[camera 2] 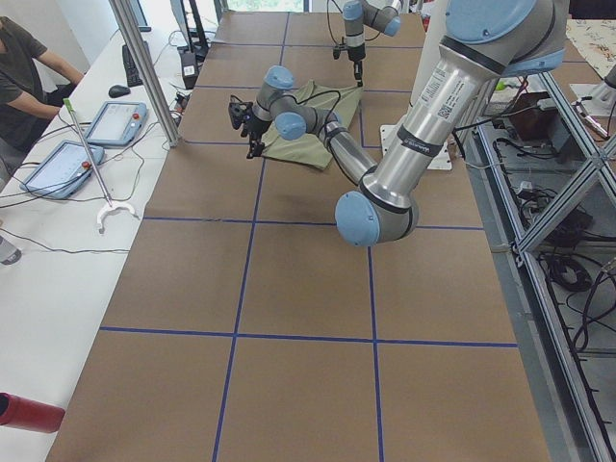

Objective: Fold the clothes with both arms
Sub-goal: 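Drag the folded shirt with the right gripper toward the robot, rotating it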

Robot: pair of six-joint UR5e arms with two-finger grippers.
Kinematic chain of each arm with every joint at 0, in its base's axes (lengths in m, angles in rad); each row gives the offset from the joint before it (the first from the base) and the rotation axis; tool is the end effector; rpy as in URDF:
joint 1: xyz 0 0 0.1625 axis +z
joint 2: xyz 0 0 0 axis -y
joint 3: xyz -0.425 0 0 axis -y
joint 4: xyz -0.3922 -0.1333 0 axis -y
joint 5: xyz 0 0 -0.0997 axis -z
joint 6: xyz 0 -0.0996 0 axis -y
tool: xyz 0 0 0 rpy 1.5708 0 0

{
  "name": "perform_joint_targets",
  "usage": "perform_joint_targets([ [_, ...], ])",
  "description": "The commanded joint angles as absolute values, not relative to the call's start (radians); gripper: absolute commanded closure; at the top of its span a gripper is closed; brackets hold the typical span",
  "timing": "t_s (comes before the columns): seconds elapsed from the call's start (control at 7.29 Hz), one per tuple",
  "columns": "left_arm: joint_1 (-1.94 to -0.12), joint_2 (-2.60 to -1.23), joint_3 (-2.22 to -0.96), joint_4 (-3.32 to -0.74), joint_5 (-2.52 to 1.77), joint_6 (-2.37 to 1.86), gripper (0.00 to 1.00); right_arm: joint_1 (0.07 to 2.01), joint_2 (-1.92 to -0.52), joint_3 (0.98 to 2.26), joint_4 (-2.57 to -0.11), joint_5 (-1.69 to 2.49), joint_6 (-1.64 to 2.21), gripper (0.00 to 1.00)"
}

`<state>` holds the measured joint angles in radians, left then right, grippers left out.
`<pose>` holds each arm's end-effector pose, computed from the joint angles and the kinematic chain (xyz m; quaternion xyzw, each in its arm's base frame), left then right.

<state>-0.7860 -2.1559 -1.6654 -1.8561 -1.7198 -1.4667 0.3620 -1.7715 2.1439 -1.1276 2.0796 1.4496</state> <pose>0.3949 -0.5631 0.2444 0.1397 0.4460 -0.2628 0.8441 -0.3555 -0.2253 0.4233 -0.1325 -0.4280 0.0076 0.8940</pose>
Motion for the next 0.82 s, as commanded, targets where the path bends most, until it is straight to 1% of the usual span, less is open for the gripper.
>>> perform_joint_targets([
  [0.0, -0.785, -2.151, -1.672, -1.856, -1.717, -1.466, 0.0, 0.272, -1.836, 2.172, -1.126, 2.112, 1.45, 1.0],
  [0.14, -0.772, -2.143, -1.683, -1.856, -1.701, -1.466, 0.0, 0.268, -1.836, 2.175, -1.123, 2.115, 1.45, 0.47],
  [0.27, -0.758, -2.137, -1.701, -1.856, -1.695, -1.465, 0.0, 0.27, -1.835, 2.19, -1.12, 2.112, 1.45, 0.0],
  [0.41, -0.755, -2.138, -1.712, -1.856, -1.704, -1.46, 0.0, 0.294, -1.829, 2.216, -1.12, 2.111, 1.45, 0.0],
  [0.69, -0.665, -2.135, -1.739, -1.855, -1.733, -1.474, 0.0, 0.426, -1.764, 2.224, -1.12, 2.115, 1.448, 0.0],
])
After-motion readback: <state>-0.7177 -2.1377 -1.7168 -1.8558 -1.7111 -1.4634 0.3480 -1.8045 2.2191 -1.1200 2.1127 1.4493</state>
